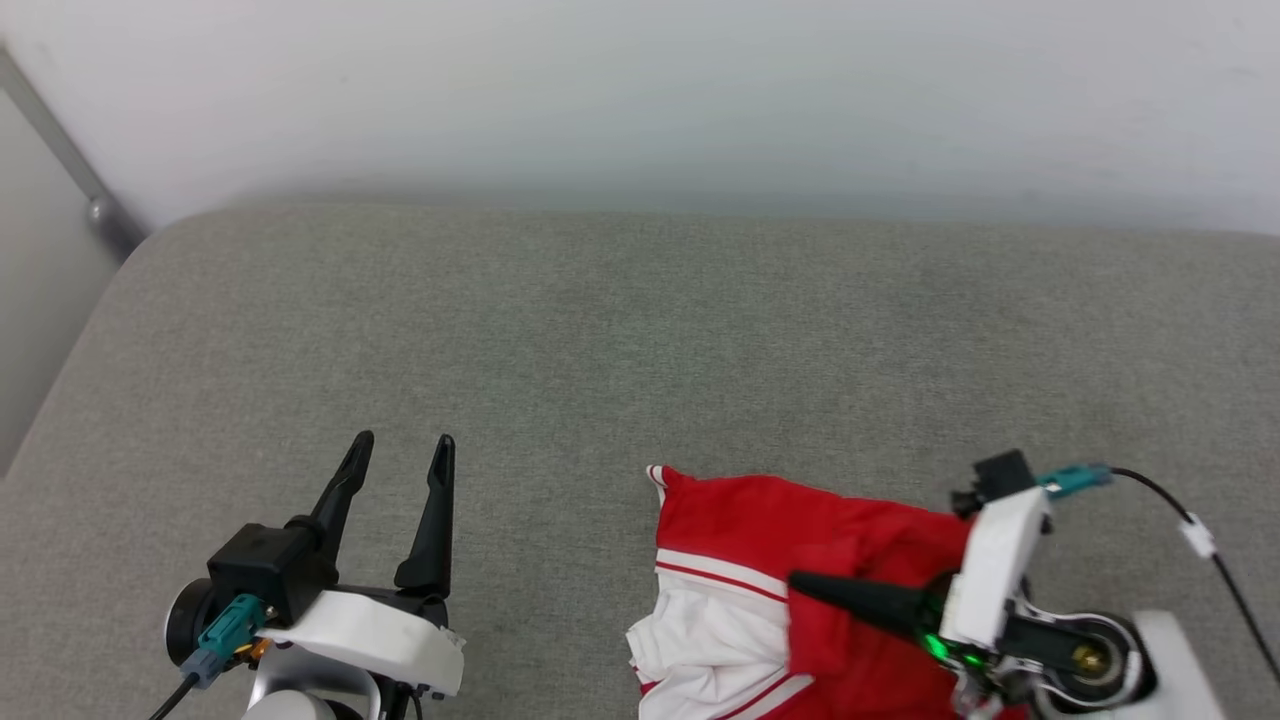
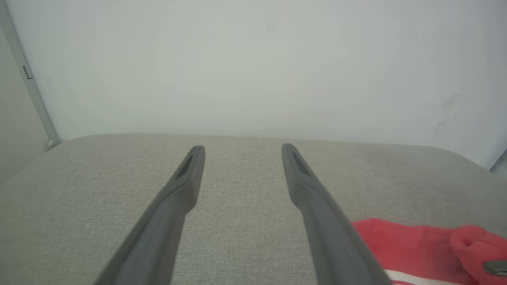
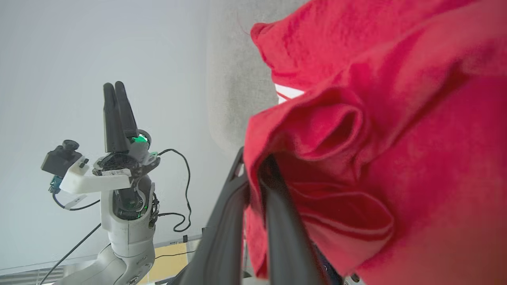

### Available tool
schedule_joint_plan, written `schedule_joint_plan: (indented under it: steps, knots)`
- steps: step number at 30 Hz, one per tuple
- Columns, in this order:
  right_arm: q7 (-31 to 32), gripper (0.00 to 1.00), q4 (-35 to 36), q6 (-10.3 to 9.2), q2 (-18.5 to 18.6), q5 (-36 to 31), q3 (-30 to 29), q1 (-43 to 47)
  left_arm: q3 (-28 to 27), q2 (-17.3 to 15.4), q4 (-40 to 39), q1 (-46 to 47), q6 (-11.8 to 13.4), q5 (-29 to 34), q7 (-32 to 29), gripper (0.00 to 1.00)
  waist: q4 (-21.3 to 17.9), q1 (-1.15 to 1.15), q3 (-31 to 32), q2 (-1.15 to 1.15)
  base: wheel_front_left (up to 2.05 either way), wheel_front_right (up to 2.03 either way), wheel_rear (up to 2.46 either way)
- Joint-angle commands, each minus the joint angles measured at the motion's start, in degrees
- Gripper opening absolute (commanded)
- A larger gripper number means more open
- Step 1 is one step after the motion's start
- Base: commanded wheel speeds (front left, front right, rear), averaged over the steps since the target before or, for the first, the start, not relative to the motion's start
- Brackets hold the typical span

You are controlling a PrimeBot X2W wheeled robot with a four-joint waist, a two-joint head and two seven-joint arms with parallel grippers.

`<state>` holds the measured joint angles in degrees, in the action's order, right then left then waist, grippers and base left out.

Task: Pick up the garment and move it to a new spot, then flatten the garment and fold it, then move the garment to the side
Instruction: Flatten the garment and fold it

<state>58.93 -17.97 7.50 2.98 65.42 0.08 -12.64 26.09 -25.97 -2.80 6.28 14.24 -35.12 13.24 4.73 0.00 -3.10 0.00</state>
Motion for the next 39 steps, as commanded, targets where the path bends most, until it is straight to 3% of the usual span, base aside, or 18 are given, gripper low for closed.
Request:
schedule_joint_plan:
  steps: [1,2,7,10,11,12,13,22,25,28,33,39]
  knots:
    - [-1.33,0.00,-0.33,-0.03,-0.15,1.23,1.70,-1.39,0.16,0.26,0.16,0.65,-0.16,-0.23,-0.12,1.00,0.33,0.00,-0.20,0.00,0.00,0.00,0.00]
    - [-4.34,0.00,-1.35,-0.03,-0.15,3.09,5.83,-2.61,0.40,0.45,0.35,1.09,-0.42,-0.19,-0.10,1.00,0.77,0.00,-0.41,0.00,0.00,0.00,0.00]
    - [-9.27,0.00,-3.96,-0.03,-0.14,4.44,12.71,-5.11,0.87,0.75,0.89,1.62,-0.85,-0.11,-0.10,1.00,1.82,0.00,-0.81,0.00,0.00,0.00,0.00]
    - [-13.33,0.01,-6.63,-0.02,-0.13,1.56,15.59,-6.44,0.98,1.00,1.30,1.83,-0.96,-0.18,0.10,1.00,2.38,0.00,-1.00,0.00,0.00,0.00,0.00]
    - [-15.02,0.27,-7.17,-0.02,-0.13,0.69,16.18,-6.87,1.02,1.11,1.40,1.82,-1.00,-0.18,0.16,1.00,2.50,0.00,-1.12,0.00,0.00,0.00,0.00]
    - [-16.39,0.71,-7.93,-0.03,-0.13,0.49,16.62,-6.98,1.04,1.23,1.51,1.79,-1.05,-0.24,0.26,1.00,2.60,0.00,-1.24,0.00,0.00,0.00,0.00]
    - [-16.93,1.00,-8.43,-0.02,-0.14,0.44,17.31,-7.06,1.01,1.29,1.62,1.76,-1.01,-0.28,0.34,1.00,2.65,0.00,-1.34,0.00,0.00,0.00,0.00]
    - [-21.83,1.00,-5.67,-0.03,4.22,-3.26,22.66,-8.94,0.52,1.47,2.52,1.06,-0.99,-0.39,0.88,1.00,1.05,0.00,-0.95,0.00,0.00,0.00,0.00]
    - [-25.91,1.00,-2.24,-0.03,8.15,-7.91,24.68,-8.96,0.38,1.39,2.72,0.69,-0.77,-0.43,1.03,1.00,0.17,0.00,-0.40,0.00,0.00,0.00,0.00]
    - [-31.97,1.00,-0.42,-0.03,12.67,-17.03,24.46,-8.46,0.35,1.07,2.81,0.04,-0.47,-0.34,0.98,1.00,-0.80,0.00,0.31,0.00,0.00,0.00,0.00]
    - [-40.23,1.00,2.03,-0.03,17.04,-32.80,17.13,-4.77,-0.26,0.31,3.12,-1.49,0.68,-0.62,0.74,1.00,-2.43,0.00,1.56,0.00,0.00,0.00,0.00]
    - [-46.31,1.00,9.87,-0.03,15.18,-46.33,2.90,3.24,-1.59,-0.58,3.68,-3.31,2.13,-0.72,0.98,1.00,-4.02,0.00,2.68,0.00,0.00,0.00,0.00]
